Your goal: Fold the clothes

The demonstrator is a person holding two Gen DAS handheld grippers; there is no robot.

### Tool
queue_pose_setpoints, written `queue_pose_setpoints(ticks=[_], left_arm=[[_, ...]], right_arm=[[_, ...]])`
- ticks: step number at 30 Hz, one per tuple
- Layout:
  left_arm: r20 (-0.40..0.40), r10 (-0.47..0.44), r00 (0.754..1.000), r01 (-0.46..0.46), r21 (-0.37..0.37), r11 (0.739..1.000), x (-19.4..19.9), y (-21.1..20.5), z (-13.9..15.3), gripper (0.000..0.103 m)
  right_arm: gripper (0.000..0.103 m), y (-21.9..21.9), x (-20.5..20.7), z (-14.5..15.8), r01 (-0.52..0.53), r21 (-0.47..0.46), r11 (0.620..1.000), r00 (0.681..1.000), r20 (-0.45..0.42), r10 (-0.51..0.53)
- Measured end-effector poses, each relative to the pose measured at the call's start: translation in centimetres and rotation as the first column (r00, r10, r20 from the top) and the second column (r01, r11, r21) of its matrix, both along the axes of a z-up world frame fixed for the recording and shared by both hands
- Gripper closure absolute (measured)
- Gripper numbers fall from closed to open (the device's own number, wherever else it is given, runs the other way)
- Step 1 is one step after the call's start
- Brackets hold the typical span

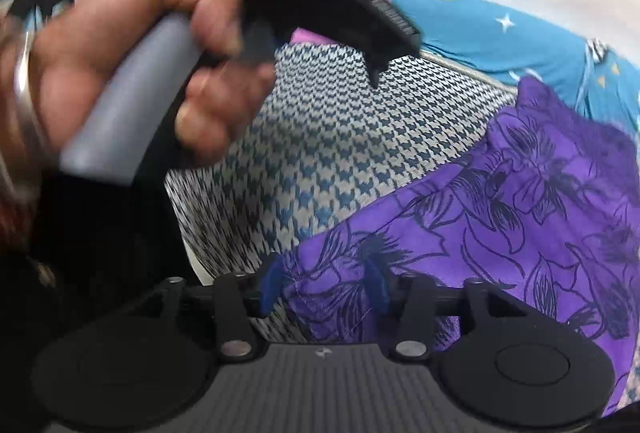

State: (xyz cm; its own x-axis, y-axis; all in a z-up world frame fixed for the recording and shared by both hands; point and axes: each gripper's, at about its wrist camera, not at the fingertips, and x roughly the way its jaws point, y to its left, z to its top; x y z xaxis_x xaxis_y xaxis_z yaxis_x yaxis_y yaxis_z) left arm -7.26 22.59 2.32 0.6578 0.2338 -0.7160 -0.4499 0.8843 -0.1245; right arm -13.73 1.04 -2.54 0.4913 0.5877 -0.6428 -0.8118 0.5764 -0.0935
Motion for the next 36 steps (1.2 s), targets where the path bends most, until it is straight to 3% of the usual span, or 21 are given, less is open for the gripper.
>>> queue_pose_setpoints(ticks=[11,15,17,20,23,25,28,31,36], left_arm=[[-0.006,0.002,1.000,-0.002,-0.008,1.000,0.0,0.3,-0.1,0.003],[-0.002,0.003,1.000,-0.003,-0.008,1.000,0.1,0.3,-0.1,0.003],[0.000,0.003,1.000,-0.003,-0.004,1.000,0.1,0.2,0.0,0.003],[0.009,0.008,1.000,-0.008,0.004,1.000,0.1,0.1,0.1,0.003],[0.016,0.015,1.000,-0.015,0.027,1.000,0.2,-0.2,0.3,0.003],[0.015,0.008,1.000,-0.009,0.035,0.999,0.4,-0.5,0.3,0.003],[0.012,-0.012,1.000,0.011,0.054,0.999,0.7,-1.2,0.2,0.003],[0.009,-0.048,0.999,0.047,0.074,0.996,1.1,-2.2,0.1,0.003],[0.006,-0.131,0.991,0.130,0.096,0.987,1.4,-4.7,-0.7,0.003]], right_arm=[[0.043,2.7,-1.3,-2.6,-0.030,-0.169,0.985,0.983,0.172,0.059],[0.059,2.8,-1.2,-2.9,-0.018,-0.177,0.984,0.977,0.206,0.055],[0.079,2.7,-1.2,-2.8,-0.012,-0.166,0.986,0.975,0.217,0.049],[0.089,2.4,-0.7,-1.8,-0.023,-0.114,0.993,0.988,0.147,0.040],[0.090,1.7,-0.1,-0.5,-0.042,-0.033,0.999,0.999,0.016,0.042],[0.090,1.6,0.3,-0.5,-0.042,-0.026,0.999,0.999,-0.023,0.041],[0.083,1.5,0.4,-0.5,-0.045,-0.038,0.998,0.998,-0.047,0.043],[0.078,0.1,0.1,0.9,-0.049,0.016,0.999,0.996,-0.070,0.050],[0.070,-3.7,0.2,3.0,0.034,0.067,0.997,0.996,-0.088,-0.028]])
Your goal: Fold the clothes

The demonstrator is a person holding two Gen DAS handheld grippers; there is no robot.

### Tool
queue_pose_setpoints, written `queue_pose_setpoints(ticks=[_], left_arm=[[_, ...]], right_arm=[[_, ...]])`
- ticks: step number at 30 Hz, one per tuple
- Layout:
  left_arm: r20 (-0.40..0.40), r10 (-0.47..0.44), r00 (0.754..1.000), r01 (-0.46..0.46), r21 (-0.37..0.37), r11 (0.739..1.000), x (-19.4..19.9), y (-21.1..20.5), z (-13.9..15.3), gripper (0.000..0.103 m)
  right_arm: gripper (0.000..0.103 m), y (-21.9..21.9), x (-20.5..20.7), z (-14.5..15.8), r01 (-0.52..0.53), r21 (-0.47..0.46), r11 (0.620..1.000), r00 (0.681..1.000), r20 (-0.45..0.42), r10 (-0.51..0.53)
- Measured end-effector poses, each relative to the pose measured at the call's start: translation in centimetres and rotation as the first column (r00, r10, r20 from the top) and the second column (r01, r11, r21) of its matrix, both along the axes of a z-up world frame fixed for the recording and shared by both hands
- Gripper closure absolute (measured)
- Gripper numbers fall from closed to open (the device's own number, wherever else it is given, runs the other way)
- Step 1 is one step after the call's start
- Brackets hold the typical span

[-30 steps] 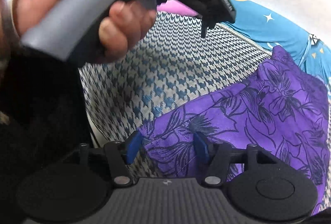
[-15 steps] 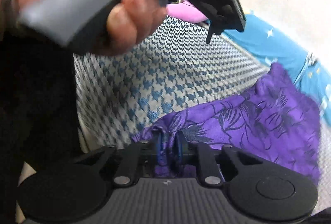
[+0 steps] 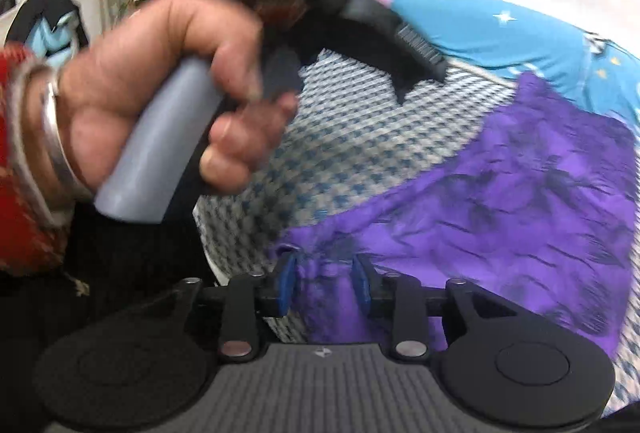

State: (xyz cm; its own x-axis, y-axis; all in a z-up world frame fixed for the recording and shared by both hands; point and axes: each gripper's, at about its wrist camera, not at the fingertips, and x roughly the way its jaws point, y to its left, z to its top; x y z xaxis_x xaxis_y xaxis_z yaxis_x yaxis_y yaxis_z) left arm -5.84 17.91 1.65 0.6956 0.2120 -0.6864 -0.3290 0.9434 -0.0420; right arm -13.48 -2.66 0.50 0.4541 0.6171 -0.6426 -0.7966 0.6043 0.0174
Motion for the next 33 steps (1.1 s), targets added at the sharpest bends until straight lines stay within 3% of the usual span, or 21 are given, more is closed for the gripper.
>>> queue_pose_setpoints(ticks=[7,15,19,26,28,30,33], left_arm=[[-0.012,-0.148,0.989,0.148,-0.001,0.989,0.4,-3.9,-1.4,0.003],[-0.037,-0.211,0.977,0.210,-0.031,0.977,0.8,-6.1,-2.8,0.003],[-0.041,-0.217,0.975,0.216,-0.036,0.976,0.9,-6.6,-3.1,0.003],[-0.047,-0.222,0.974,0.220,-0.029,0.975,1.3,-7.1,-3.4,0.003],[-0.051,-0.217,0.975,0.216,-0.030,0.976,1.4,-7.1,-3.5,0.003],[-0.057,-0.211,0.976,0.210,-0.030,0.977,1.5,-7.2,-3.5,0.003],[-0.085,-0.191,0.978,0.190,-0.017,0.982,1.6,-7.2,-3.6,0.003]], right_arm=[[0.069,-5.8,0.0,0.8,0.221,-0.021,0.975,0.975,-0.006,-0.221],[0.058,-12.1,0.5,0.4,0.459,-0.060,0.886,0.885,-0.055,-0.463],[0.058,-14.0,1.2,-0.5,0.509,-0.043,0.860,0.844,-0.172,-0.508],[0.058,-15.0,2.4,-2.3,0.537,0.021,0.843,0.791,-0.360,-0.495],[0.063,-15.0,2.5,-2.8,0.560,0.024,0.828,0.771,-0.380,-0.511],[0.088,-15.1,2.5,-2.8,0.566,0.023,0.824,0.765,-0.386,-0.515],[0.095,-15.7,2.1,-2.4,0.554,0.050,0.831,0.768,-0.417,-0.487]])
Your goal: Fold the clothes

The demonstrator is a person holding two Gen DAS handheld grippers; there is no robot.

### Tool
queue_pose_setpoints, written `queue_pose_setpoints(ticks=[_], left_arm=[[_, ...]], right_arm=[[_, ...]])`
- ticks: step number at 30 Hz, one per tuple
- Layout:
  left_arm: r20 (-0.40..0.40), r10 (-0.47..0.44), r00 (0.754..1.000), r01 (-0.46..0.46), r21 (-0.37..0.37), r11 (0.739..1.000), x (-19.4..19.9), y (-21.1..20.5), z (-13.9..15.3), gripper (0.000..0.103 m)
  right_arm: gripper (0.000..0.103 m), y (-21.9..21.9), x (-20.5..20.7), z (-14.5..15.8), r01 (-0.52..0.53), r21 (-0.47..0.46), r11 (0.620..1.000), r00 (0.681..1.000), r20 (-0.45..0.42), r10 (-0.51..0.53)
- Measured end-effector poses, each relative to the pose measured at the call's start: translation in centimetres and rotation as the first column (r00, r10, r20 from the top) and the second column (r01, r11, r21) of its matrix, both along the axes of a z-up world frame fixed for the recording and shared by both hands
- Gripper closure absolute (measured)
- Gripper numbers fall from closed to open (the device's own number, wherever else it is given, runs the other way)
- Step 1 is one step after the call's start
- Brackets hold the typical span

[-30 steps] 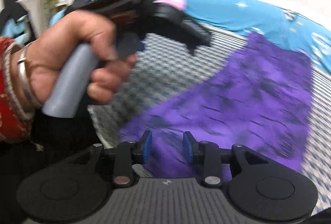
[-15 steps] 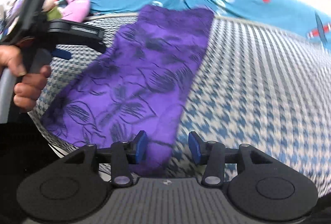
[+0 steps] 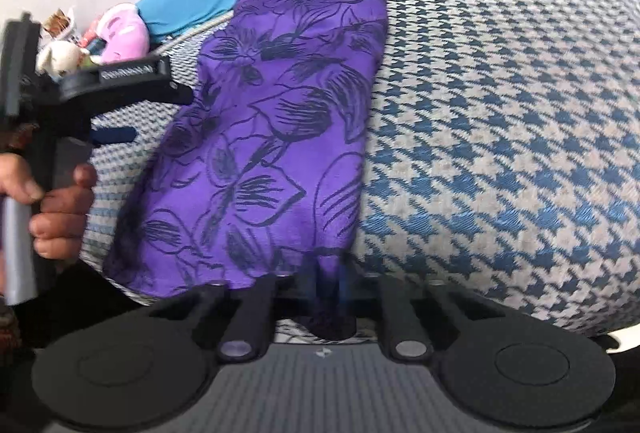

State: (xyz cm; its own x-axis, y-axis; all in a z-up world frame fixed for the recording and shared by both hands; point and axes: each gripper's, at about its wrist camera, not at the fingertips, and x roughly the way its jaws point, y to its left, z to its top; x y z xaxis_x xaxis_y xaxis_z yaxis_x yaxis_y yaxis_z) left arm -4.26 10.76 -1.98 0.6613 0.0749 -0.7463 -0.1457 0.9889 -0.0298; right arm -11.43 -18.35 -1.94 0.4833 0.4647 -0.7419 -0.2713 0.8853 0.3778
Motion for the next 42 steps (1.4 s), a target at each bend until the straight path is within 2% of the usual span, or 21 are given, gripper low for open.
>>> queue_pose_setpoints(ticks=[2,6,8,14,17,21,23,24,27,29,34,38,42], left_arm=[[-0.009,0.013,1.000,-0.013,0.012,1.000,0.0,0.1,-0.1,0.003],[-0.046,0.033,0.998,-0.031,0.030,0.999,0.2,0.1,-0.3,0.003],[-0.075,0.050,0.996,-0.046,0.063,0.997,0.3,-0.1,-0.7,0.003],[-0.128,0.117,0.985,-0.094,0.172,0.981,0.4,0.1,-1.5,0.003],[-0.122,0.125,0.985,-0.103,0.175,0.979,0.0,0.6,-1.6,0.003],[-0.125,0.124,0.984,-0.108,0.126,0.986,0.0,1.5,-1.7,0.003],[-0.126,0.128,0.984,-0.113,0.124,0.986,0.0,1.8,-1.9,0.003],[-0.125,0.131,0.984,-0.115,0.127,0.985,0.0,1.9,-1.9,0.002],[-0.105,0.140,0.985,-0.117,0.200,0.973,-0.1,1.7,-2.1,0.001],[-0.097,0.145,0.985,-0.120,0.227,0.966,-0.1,1.6,-2.2,0.001],[-0.104,0.176,0.979,-0.150,0.217,0.965,-0.7,2.0,-2.3,0.001],[-0.108,0.194,0.975,-0.173,0.181,0.968,-0.9,2.3,-1.8,0.001],[-0.070,0.167,0.983,-0.154,0.160,0.975,-0.7,1.5,-0.7,0.002]], right_arm=[[0.095,0.1,-0.9,0.5,-0.033,-0.019,0.999,0.999,0.010,0.033],[0.094,1.1,-2.0,0.9,-0.080,-0.114,0.990,0.996,0.036,0.084],[0.089,1.8,-2.1,1.1,-0.100,-0.169,0.981,0.992,0.054,0.110],[0.082,1.8,-2.3,3.8,-0.163,-0.222,0.961,0.972,0.129,0.195],[0.077,1.6,-1.0,5.0,-0.178,-0.223,0.958,0.962,0.165,0.217],[0.075,2.0,1.3,6.0,-0.205,-0.230,0.951,0.946,0.202,0.253],[0.073,2.4,2.6,6.1,-0.216,-0.243,0.946,0.939,0.213,0.269],[0.073,2.6,3.3,6.1,-0.220,-0.250,0.943,0.937,0.214,0.275],[0.072,3.2,5.6,6.2,-0.238,-0.267,0.934,0.929,0.216,0.299],[0.069,3.2,7.2,6.4,-0.248,-0.264,0.932,0.924,0.226,0.310],[0.066,2.7,11.3,6.8,-0.259,-0.232,0.937,0.915,0.252,0.316],[0.065,1.9,14.7,6.2,-0.220,-0.170,0.960,0.931,0.255,0.259],[0.065,1.2,17.7,5.4,-0.159,-0.100,0.982,0.957,0.228,0.179]])
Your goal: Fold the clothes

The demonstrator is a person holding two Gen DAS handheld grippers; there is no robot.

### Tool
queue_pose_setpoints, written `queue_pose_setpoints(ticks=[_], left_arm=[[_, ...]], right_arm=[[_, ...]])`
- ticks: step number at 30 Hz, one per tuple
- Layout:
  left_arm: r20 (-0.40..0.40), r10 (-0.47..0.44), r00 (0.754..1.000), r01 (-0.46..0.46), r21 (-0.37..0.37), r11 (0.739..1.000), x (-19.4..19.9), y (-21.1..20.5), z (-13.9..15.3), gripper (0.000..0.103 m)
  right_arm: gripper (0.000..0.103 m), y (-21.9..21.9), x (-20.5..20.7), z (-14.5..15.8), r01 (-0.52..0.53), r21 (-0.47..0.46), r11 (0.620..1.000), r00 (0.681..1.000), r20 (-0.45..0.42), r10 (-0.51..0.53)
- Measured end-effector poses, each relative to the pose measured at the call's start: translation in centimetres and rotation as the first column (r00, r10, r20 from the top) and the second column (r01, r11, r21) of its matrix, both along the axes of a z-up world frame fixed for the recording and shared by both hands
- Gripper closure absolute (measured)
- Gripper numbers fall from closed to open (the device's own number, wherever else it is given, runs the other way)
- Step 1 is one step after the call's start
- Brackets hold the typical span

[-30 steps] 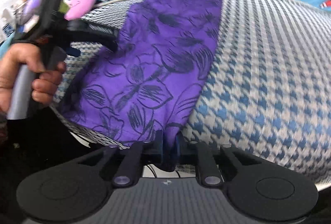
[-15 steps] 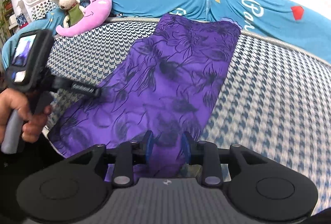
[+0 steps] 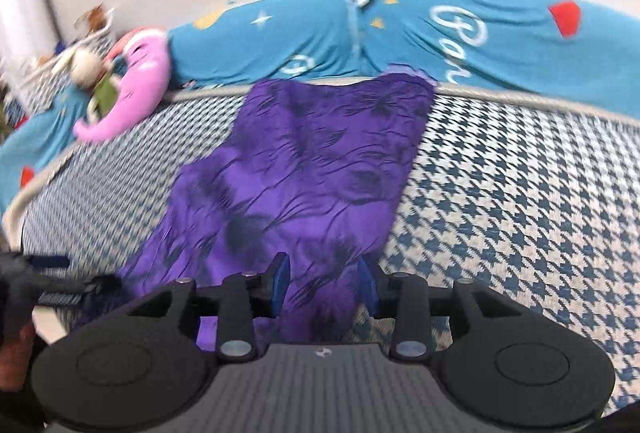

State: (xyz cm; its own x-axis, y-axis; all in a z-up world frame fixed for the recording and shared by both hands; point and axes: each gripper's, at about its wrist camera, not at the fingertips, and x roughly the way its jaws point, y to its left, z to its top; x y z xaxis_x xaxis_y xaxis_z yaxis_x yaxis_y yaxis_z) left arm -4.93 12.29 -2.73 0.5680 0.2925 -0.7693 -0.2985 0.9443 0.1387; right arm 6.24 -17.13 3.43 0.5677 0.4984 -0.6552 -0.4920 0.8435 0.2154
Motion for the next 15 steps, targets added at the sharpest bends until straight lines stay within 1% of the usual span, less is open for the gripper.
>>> queue_pose_setpoints(ticks=[2,5,11,13,15], left_arm=[[0.013,-0.024,1.000,0.024,-0.013,1.000,0.5,-0.6,0.5,0.002],[0.014,-0.062,0.998,0.063,-0.006,0.998,1.6,-1.8,0.8,0.001],[-0.037,-0.101,0.994,0.101,-0.011,0.995,4.7,-4.3,-0.1,0.001],[-0.054,-0.111,0.992,0.111,-0.009,0.994,5.8,-4.9,-0.4,0.001],[-0.062,-0.119,0.991,0.119,-0.002,0.993,6.8,-5.4,-0.6,0.001]], right_arm=[[0.065,-0.2,1.2,-0.2,0.019,0.021,1.000,1.000,-0.007,-0.018],[0.065,-0.3,2.8,-0.5,0.036,0.040,0.999,0.999,-0.016,-0.036],[0.064,-0.3,5.8,-1.1,0.063,0.072,0.995,0.998,-0.034,-0.061],[0.063,-0.3,6.8,-1.3,0.074,0.080,0.994,0.997,-0.035,-0.072],[0.059,-0.3,7.9,-1.5,0.085,0.094,0.992,0.996,-0.043,-0.081]])
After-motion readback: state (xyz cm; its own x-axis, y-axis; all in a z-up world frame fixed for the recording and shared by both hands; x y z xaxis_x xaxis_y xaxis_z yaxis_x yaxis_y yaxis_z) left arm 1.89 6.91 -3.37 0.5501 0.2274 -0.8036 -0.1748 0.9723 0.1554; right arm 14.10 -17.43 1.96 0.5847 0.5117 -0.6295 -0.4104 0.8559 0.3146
